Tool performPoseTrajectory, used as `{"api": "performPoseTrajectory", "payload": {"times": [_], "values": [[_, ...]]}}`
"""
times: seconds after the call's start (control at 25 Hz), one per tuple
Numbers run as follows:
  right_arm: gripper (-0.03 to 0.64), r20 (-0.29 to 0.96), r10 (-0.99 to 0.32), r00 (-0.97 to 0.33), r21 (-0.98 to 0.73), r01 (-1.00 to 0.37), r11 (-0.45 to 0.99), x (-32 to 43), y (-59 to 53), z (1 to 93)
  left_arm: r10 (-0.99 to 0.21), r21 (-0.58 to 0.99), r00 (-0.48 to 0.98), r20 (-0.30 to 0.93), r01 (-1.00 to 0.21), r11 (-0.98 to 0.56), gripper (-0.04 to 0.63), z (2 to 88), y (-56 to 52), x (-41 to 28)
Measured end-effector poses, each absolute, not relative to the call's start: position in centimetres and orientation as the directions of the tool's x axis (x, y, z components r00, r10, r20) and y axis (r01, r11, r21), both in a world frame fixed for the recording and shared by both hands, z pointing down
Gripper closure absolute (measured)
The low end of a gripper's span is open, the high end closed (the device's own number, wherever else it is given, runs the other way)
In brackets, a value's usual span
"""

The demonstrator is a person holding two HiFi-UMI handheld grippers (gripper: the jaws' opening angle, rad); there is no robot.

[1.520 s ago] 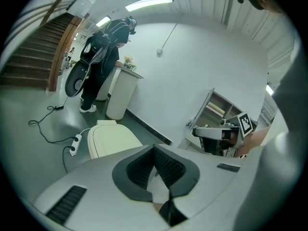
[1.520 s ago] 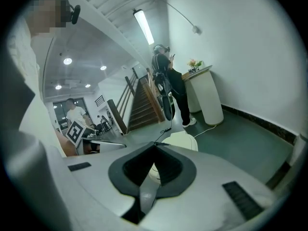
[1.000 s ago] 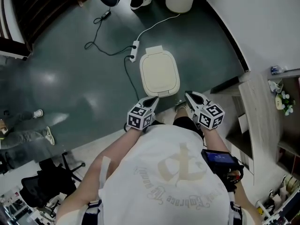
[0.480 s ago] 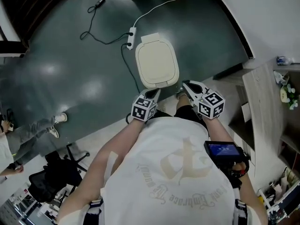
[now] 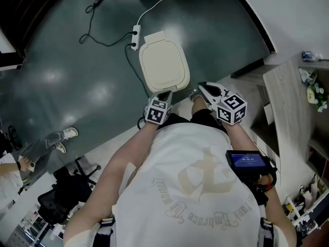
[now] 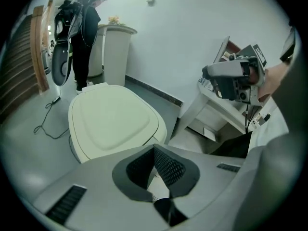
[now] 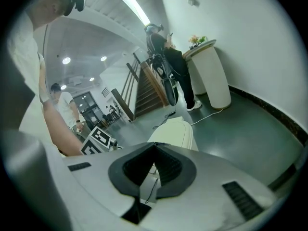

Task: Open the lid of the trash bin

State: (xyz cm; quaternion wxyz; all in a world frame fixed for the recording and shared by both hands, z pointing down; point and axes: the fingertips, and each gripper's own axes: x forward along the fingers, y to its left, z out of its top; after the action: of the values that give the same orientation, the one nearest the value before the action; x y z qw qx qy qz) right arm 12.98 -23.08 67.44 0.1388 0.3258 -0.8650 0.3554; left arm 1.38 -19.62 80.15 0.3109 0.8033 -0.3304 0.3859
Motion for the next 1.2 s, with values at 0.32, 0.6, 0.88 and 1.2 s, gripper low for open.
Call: {"api": "performPoseTrajectory", "payload": {"times": [0.32,0.6,0.88,1.2], "values": [[0.612,0.480,-0.451,-0.753,-0.540,-0.658,0.524,13.7,-24.4,69.3,-0.260,0.226,0.433,0.863,-0.791,-0.568,0.581,83.7,-20.6,1.3],[0.612,0.477,-0.429,-0.767,-0.544,-0.641,0.541,13.0,-24.4,68.9,-0.254,0.227,0.421,0.871,-0.803,-0.551,0.580,82.7,-20.1,1.6],[0.612,0.474,-0.415,-0.777,-0.544,-0.628,0.557,12.3,-24.5,68.6,-0.246,0.210,0.408,0.879,-0.796,-0.568,0.580,82.5,-19.8,1.8],[0.612,0.489,-0.411,-0.769,-0.541,-0.638,0.549,12.5,-24.4,68.9,-0.264,0.149,0.382,0.885,-0.773,-0.617,0.580,82.6,-19.6,1.8]]}}
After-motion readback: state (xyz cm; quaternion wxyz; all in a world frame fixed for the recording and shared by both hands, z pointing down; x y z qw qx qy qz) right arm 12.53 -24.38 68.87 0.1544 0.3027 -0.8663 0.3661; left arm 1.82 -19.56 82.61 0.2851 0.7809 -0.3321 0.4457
